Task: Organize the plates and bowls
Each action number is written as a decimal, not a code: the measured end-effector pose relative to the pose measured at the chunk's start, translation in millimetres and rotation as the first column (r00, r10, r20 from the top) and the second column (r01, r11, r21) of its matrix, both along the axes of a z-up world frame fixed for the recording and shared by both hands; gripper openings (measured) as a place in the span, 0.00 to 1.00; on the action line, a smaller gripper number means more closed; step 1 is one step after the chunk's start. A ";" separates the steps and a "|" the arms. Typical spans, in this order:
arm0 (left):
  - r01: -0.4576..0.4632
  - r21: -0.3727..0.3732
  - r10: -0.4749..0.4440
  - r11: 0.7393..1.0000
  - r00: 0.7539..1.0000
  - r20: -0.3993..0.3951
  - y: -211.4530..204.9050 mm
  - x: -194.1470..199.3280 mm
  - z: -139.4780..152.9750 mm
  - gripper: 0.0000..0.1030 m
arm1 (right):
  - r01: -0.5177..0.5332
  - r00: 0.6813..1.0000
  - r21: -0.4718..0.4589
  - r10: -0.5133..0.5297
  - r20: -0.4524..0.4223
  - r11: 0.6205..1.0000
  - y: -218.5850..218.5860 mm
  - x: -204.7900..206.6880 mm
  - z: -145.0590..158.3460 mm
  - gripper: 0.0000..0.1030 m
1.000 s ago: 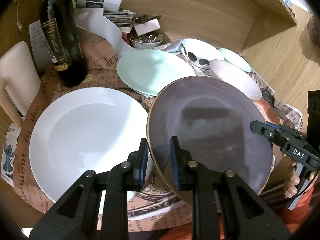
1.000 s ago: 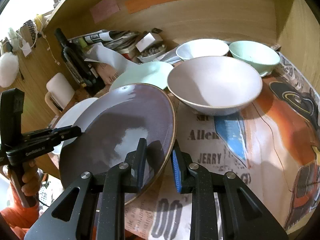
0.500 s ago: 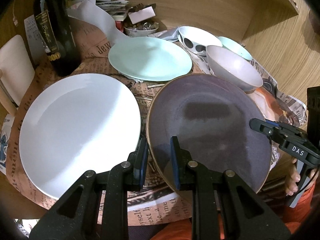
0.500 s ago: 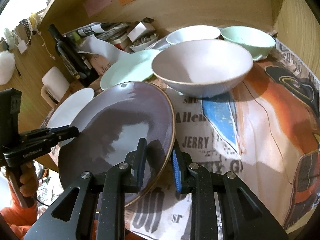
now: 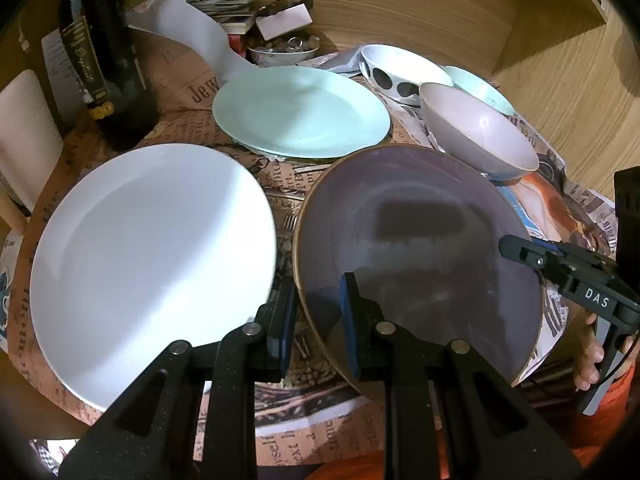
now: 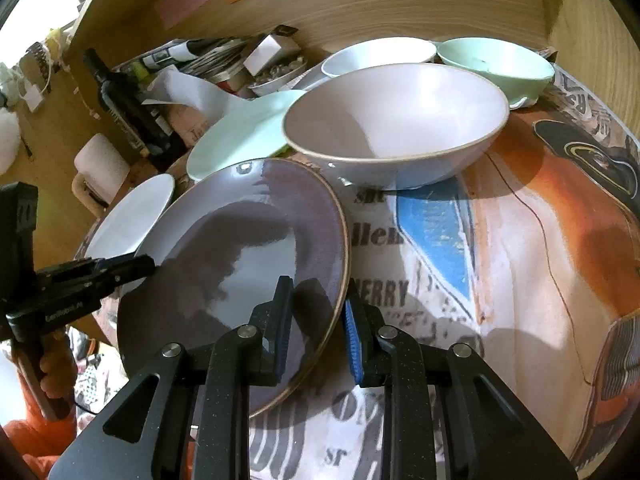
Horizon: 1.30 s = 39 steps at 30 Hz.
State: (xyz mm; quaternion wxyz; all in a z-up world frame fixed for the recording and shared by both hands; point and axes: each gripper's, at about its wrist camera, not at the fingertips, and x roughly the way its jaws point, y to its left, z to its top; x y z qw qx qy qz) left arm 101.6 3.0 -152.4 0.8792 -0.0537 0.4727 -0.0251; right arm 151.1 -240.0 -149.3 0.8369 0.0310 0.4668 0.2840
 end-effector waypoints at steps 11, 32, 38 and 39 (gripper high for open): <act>0.021 -0.018 -0.021 1.000 1.000 0.002 -1.0 2.6 -2.8 0.21 | 0.025 1.000 -0.036 -0.024 0.013 0.999 2.2 0.6 -0.7 0.25; -0.058 0.016 0.051 0.998 0.956 0.289 42.7 -48.9 75.4 0.72 | -0.035 0.946 -0.009 0.036 0.321 0.999 43.5 -33.1 85.9 0.68; -0.151 0.048 0.129 0.987 0.940 0.315 80.0 -59.5 80.9 0.84 | -0.114 0.932 -0.030 0.117 0.343 0.993 83.0 -30.0 87.1 0.75; -0.165 0.054 0.140 0.985 0.939 0.313 86.5 -61.1 79.9 0.85 | -0.129 0.930 -0.035 0.133 0.341 0.991 90.3 -28.5 85.6 0.75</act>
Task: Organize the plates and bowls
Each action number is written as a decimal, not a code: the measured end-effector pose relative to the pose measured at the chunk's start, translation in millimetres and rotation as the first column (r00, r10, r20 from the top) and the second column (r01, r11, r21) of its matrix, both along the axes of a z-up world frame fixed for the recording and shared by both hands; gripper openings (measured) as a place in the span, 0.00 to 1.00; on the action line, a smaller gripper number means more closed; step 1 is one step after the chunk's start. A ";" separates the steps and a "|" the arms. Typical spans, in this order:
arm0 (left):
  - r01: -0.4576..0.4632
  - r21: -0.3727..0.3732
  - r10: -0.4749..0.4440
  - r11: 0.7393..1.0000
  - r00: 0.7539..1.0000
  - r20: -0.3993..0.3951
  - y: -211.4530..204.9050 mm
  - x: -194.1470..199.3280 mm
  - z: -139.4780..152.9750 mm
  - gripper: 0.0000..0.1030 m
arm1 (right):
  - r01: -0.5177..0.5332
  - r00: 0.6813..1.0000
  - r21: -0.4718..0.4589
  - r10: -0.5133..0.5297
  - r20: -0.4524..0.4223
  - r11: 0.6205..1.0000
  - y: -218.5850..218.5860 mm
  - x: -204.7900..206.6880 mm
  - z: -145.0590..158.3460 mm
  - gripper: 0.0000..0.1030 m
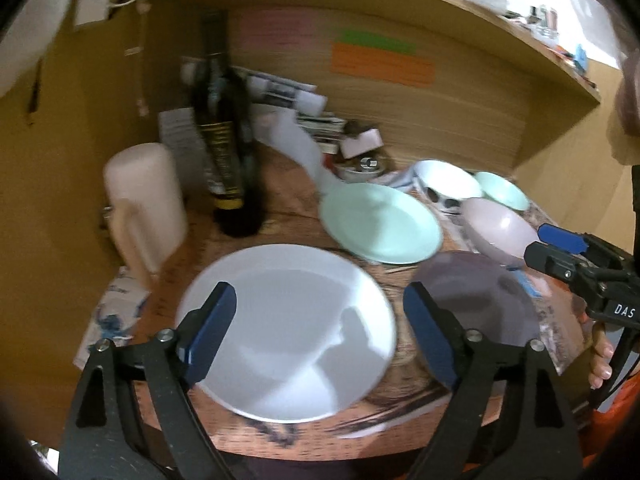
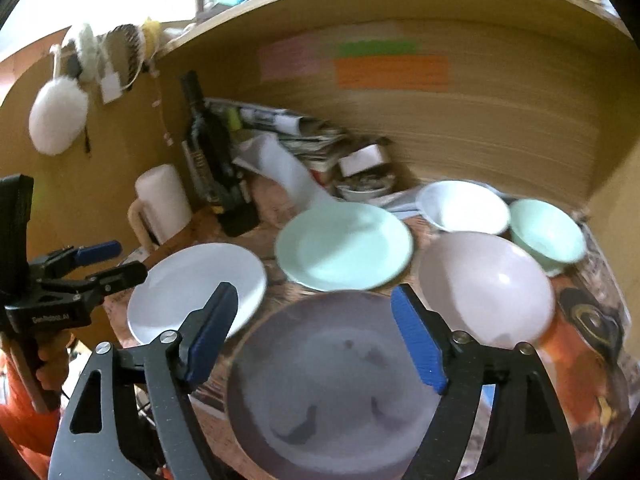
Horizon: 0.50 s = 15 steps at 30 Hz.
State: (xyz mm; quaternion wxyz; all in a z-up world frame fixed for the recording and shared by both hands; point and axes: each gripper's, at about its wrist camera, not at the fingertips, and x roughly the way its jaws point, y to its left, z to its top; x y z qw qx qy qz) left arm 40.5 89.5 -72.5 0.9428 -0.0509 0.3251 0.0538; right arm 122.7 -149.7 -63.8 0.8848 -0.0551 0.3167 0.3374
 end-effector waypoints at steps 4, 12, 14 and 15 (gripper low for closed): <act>-0.051 0.011 0.052 0.999 0.998 -0.024 23.3 -1.7 -8.3 0.86 | -0.054 0.998 -0.029 0.053 -0.023 0.998 28.0 8.3 -10.3 0.75; -0.118 -0.030 0.113 0.993 0.984 -0.137 69.4 -0.5 -45.4 0.86 | -0.122 0.983 -0.104 0.106 -0.148 0.987 74.6 30.9 -41.2 0.75; -0.130 -0.046 0.121 0.990 0.980 -0.158 78.0 0.0 -54.0 0.86 | -0.137 0.977 -0.126 0.113 -0.182 0.982 83.6 36.6 -49.3 0.75; -0.133 -0.050 0.123 0.990 0.978 -0.167 80.8 -0.7 -57.6 0.86 | -0.148 0.971 -0.138 0.118 -0.206 0.979 88.9 39.9 -54.3 0.75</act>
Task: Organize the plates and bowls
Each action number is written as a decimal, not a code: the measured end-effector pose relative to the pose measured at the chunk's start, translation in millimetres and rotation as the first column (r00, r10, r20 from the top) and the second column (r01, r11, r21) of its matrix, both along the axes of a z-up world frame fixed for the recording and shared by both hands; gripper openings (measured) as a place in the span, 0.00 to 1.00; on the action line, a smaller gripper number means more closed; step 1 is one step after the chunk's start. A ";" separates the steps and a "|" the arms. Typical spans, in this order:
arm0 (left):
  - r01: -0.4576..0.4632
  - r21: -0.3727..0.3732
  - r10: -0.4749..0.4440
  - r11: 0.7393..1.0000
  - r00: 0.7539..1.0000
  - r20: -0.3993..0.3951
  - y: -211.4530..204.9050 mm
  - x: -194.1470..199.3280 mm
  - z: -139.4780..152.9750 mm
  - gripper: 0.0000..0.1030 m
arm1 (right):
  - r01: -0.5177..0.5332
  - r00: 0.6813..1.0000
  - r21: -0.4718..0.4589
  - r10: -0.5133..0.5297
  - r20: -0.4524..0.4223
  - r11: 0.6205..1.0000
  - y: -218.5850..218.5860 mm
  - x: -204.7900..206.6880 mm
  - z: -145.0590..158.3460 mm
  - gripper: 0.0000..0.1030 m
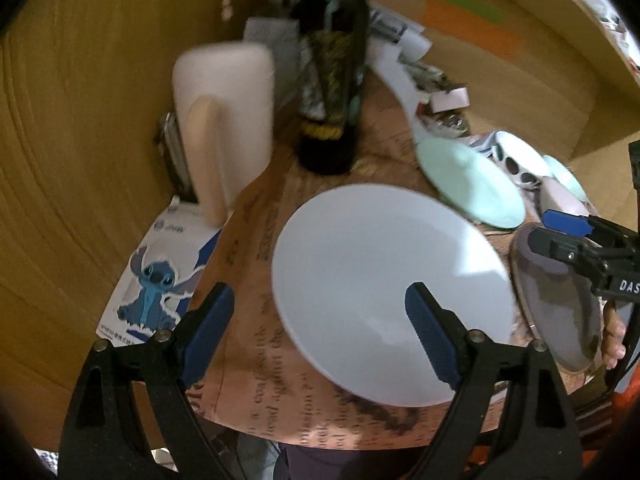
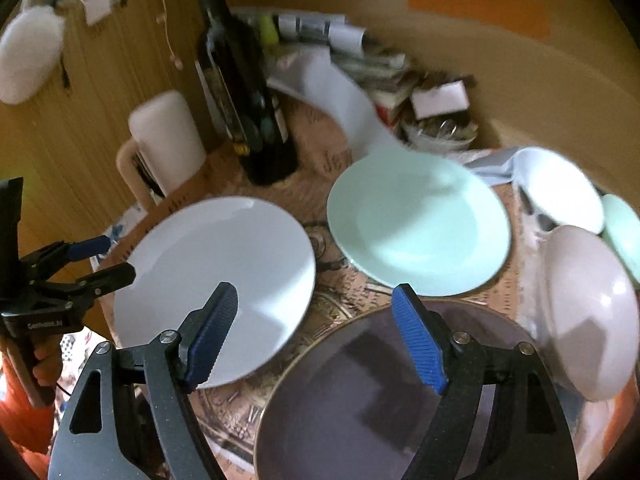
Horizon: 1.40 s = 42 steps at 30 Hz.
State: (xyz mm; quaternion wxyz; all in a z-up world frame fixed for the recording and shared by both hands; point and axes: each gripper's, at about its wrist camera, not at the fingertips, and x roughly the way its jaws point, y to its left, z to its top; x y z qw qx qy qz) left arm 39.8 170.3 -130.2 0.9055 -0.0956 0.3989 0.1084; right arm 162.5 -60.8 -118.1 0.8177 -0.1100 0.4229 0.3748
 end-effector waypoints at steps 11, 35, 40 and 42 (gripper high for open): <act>0.023 -0.052 -0.025 0.998 0.998 -0.053 18.4 -2.2 -24.1 0.59 | -0.046 0.992 -0.069 0.038 -0.120 0.997 30.1 14.7 -33.8 0.38; 0.054 -0.165 -0.067 0.985 0.995 -0.072 12.9 -1.7 -25.2 0.31 | -0.046 0.989 -0.081 0.034 -0.144 0.996 43.5 19.6 -36.8 0.24; 0.050 -0.158 -0.062 0.986 0.996 -0.068 10.5 0.5 -20.7 0.31 | -0.027 0.990 -0.062 0.018 -0.139 0.998 35.8 16.6 -30.4 0.24; 0.056 -0.161 -0.066 0.985 0.996 -0.058 8.4 1.1 -17.1 0.31 | -0.014 0.990 -0.047 0.007 -0.138 0.999 31.0 17.4 -26.5 0.24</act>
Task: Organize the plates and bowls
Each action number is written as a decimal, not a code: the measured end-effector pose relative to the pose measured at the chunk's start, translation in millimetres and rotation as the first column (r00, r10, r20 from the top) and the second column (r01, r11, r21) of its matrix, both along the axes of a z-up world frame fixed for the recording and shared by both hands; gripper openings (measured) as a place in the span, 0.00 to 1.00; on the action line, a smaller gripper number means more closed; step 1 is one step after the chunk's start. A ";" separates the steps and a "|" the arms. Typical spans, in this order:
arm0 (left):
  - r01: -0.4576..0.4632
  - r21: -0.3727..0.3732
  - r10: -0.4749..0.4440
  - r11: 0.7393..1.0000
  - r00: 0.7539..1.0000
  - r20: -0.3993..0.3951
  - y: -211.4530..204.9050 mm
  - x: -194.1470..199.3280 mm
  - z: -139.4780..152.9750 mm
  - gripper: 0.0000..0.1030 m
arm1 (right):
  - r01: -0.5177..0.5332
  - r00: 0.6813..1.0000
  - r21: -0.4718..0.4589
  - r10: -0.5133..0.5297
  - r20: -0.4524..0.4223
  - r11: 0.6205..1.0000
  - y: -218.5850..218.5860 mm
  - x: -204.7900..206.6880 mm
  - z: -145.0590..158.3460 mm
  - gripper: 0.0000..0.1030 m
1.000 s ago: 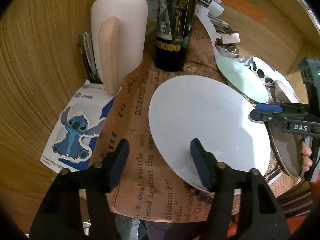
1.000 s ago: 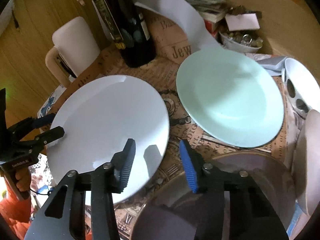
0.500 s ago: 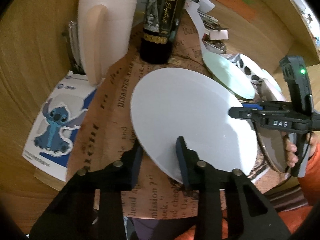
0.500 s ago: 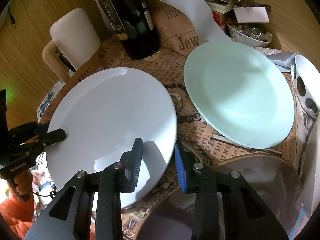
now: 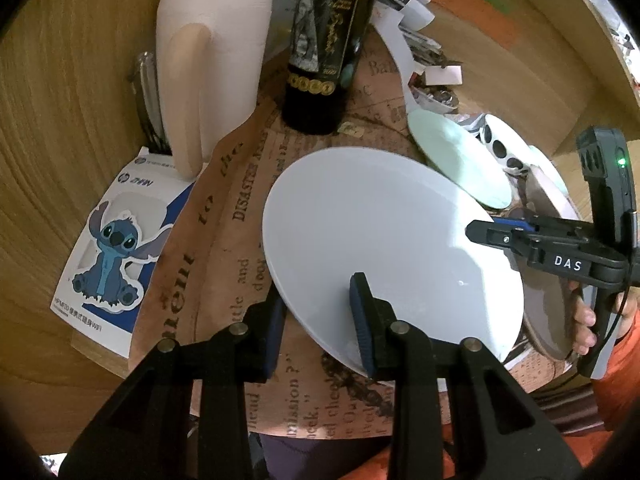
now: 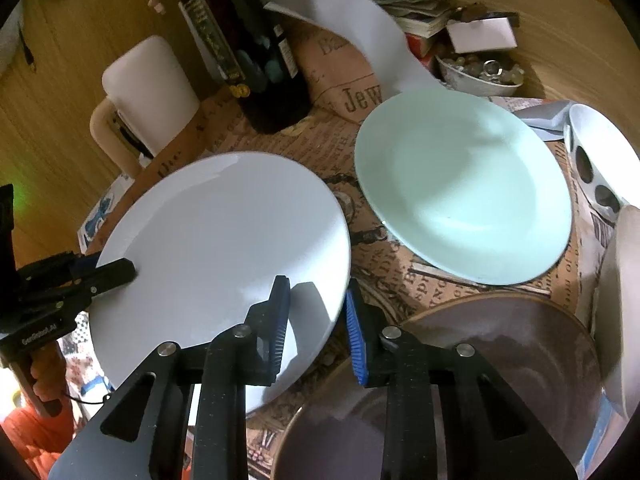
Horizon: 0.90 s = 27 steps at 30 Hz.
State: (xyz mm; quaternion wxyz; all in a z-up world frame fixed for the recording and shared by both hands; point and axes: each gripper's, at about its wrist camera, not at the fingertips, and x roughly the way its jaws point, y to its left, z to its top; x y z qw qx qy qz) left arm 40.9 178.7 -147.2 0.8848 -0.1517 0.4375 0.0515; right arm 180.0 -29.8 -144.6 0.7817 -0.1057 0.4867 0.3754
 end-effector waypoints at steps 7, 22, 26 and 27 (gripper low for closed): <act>0.012 0.029 -0.013 1.000 0.999 0.042 -12.3 2.8 15.8 0.31 | 0.029 0.998 0.036 -0.031 0.048 0.999 -15.8 -5.5 14.1 0.24; 0.078 0.060 -0.085 0.995 0.988 0.128 -51.5 11.3 46.0 0.31 | 0.091 0.987 0.088 -0.102 0.127 0.992 -70.9 -22.7 46.1 0.24; 0.109 0.060 -0.116 0.992 0.983 0.141 -64.9 14.0 52.2 0.31 | 0.111 0.982 0.086 -0.123 0.141 0.990 -87.3 -29.1 53.3 0.24; 0.117 0.062 -0.125 0.991 0.982 0.143 -68.6 14.4 53.8 0.31 | 0.117 0.981 0.086 -0.128 0.144 0.989 -91.2 -29.7 54.4 0.24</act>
